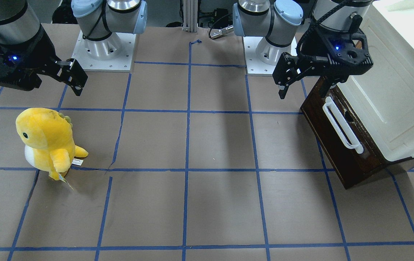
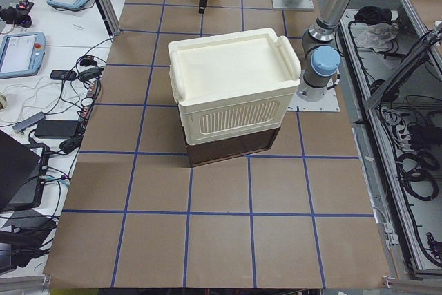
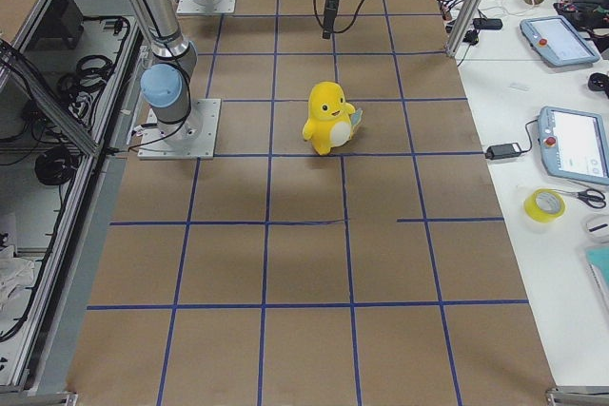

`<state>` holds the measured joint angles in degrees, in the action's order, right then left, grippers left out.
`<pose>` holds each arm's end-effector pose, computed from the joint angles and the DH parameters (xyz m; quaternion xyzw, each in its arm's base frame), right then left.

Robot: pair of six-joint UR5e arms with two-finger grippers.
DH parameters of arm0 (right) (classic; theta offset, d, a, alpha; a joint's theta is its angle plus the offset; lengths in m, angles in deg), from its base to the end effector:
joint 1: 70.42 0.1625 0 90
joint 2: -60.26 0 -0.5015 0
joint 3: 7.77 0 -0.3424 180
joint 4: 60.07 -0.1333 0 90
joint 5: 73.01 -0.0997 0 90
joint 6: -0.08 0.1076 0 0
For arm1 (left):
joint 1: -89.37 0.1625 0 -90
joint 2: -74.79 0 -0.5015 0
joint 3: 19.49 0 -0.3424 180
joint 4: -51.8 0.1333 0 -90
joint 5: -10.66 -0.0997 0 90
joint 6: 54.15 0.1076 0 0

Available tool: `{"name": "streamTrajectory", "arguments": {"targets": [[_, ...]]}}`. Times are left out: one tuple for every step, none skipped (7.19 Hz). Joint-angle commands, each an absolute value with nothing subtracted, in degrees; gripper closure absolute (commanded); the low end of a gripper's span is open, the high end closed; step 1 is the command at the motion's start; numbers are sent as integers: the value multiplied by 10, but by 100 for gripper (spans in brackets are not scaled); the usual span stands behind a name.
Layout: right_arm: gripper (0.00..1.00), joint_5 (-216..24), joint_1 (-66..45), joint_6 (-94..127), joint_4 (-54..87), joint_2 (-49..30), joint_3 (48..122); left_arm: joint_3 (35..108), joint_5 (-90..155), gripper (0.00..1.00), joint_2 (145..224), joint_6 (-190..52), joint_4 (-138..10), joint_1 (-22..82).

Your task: Pull drawer sideways

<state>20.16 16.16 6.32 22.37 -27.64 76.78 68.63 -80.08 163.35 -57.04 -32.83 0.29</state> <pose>0.1002 -0.4585 0.5692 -0.0831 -0.9955 -0.0360 0.0285 -0.1248 -0.4461 0.5924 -0.0336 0.9965 -0.0759 0.0051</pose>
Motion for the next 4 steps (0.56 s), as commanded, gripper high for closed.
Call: {"name": "streamTrajectory", "arguments": {"targets": [[0, 202, 162, 63, 224, -276, 768, 687, -801, 0, 1634, -570, -327, 5], [0, 202, 162, 63, 224, -276, 768, 688, -803, 0, 1636, -572, -327, 4], [0, 202, 162, 63, 224, -276, 768, 688, -803, 0, 1645, -594, -328, 3], [0, 202, 162, 63, 224, -276, 768, 689, -801, 0, 1646, -617, -329, 1]]}}
